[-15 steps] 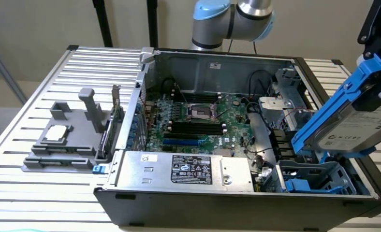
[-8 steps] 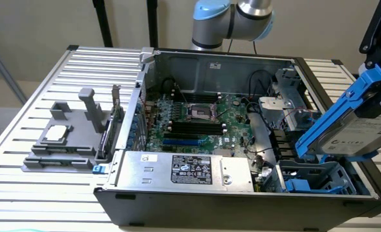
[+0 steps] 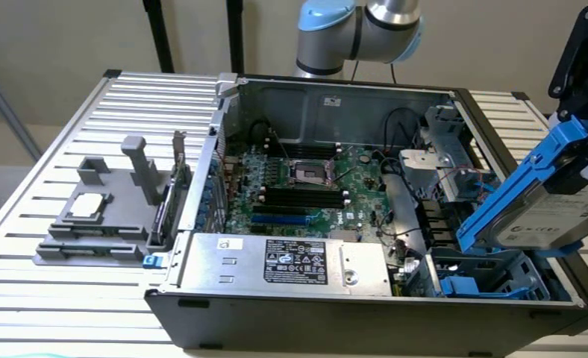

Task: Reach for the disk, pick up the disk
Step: 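Pick up the disk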

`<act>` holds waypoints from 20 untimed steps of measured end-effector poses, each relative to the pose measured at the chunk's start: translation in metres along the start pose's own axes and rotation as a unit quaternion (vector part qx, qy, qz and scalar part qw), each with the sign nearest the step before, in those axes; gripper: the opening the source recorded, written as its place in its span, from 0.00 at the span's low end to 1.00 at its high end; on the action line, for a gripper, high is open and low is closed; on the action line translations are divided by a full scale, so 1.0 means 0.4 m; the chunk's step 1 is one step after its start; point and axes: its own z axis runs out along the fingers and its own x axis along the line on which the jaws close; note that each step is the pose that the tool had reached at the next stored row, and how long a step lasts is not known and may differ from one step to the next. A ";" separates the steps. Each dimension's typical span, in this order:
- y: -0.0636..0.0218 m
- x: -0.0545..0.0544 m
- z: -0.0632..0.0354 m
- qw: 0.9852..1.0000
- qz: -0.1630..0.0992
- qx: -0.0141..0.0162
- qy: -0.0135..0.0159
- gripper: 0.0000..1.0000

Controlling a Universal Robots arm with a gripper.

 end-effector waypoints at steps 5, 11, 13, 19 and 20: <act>-0.001 -0.009 0.022 1.000 0.000 0.001 0.003 0.33; -0.001 -0.023 0.035 1.000 0.000 0.001 0.006 0.33; -0.001 -0.026 0.037 1.000 0.000 0.002 0.007 0.33; 0.001 -0.028 0.040 1.000 0.000 0.002 0.008 0.33; 0.001 -0.029 0.040 1.000 0.000 0.002 0.008 0.33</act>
